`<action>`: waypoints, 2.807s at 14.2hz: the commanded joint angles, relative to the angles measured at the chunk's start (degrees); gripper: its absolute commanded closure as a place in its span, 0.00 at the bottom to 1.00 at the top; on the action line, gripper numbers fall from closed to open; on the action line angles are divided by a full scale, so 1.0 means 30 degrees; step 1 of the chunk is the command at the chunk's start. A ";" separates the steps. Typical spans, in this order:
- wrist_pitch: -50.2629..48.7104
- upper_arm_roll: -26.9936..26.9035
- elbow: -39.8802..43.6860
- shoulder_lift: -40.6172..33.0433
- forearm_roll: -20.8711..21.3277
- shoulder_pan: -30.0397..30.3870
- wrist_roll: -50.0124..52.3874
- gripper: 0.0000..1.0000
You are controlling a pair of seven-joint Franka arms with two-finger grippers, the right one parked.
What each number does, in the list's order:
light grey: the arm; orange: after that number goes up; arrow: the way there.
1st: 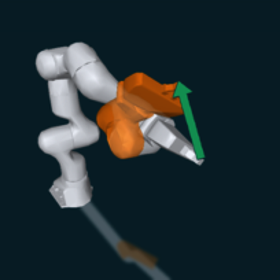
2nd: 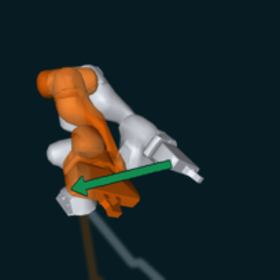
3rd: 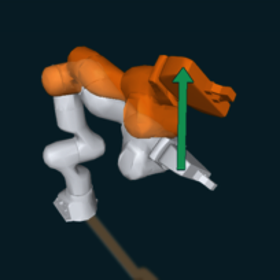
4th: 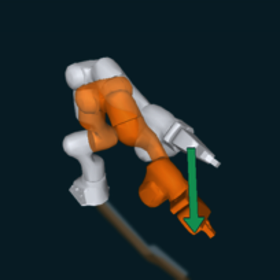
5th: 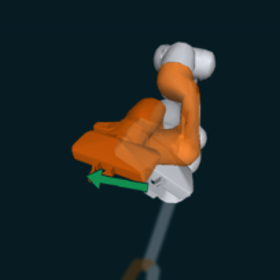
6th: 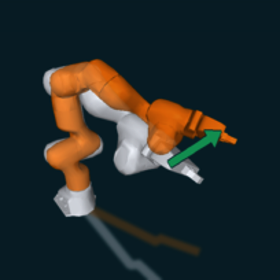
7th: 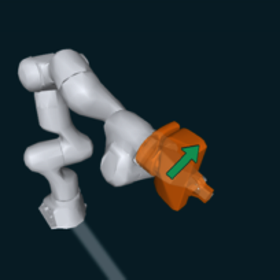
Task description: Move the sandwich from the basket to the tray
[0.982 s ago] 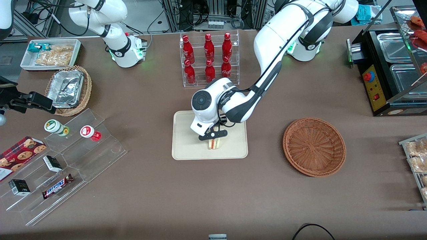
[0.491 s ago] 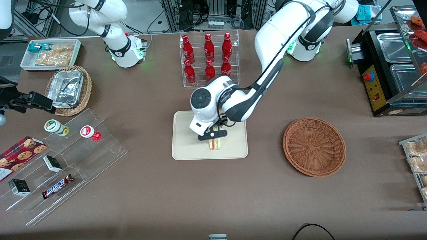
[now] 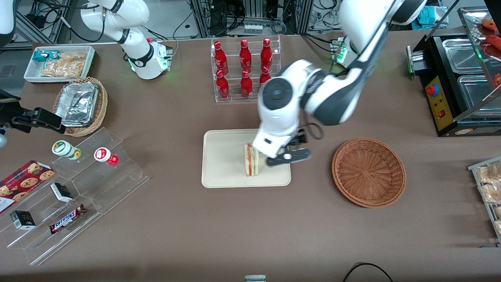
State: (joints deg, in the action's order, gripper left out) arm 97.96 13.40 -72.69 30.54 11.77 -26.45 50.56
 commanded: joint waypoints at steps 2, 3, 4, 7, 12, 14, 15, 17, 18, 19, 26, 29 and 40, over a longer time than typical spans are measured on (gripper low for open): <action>-0.0132 0.0133 -0.3889 -0.3318 -0.0116 0.2511 -0.2344 0.00; -0.0423 0.0133 -0.4156 -0.3788 -0.0116 0.3127 -0.2930 0.00; -0.1151 0.0133 -0.4361 -0.4228 -0.0145 0.3568 -0.3574 0.00; -0.3058 0.0133 -0.4451 -0.5342 -0.0843 0.5003 -0.5976 0.00; -0.5635 0.0133 -0.4364 -0.7598 -0.2371 0.7903 -1.0370 0.00; -0.5904 0.0104 -0.4334 -0.8156 -0.2372 0.8725 -1.1109 0.00; -0.5934 0.0104 -0.4247 -0.8245 -0.2401 0.9019 -1.1197 0.00; -0.5905 0.0104 -0.3984 -0.8275 -0.2924 0.9547 -1.1809 0.00; -0.5905 0.0104 -0.3779 -0.8276 -0.3451 0.9868 -1.2016 0.00; -0.5818 0.0104 -0.3603 -0.8247 -0.3775 1.0103 -1.2163 0.00; -0.5495 0.0104 -0.2752 -0.8245 -0.4597 1.0748 -1.2808 0.00; -0.5262 0.0075 -0.4180 -0.9500 -0.4453 1.0955 -1.3131 0.00; -0.3414 0.0046 -0.6063 -1.1000 -0.4481 1.1014 -1.4481 0.00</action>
State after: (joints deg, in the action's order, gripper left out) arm 87.54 13.21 -91.20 -2.20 -0.71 5.66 8.30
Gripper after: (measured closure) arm 0.000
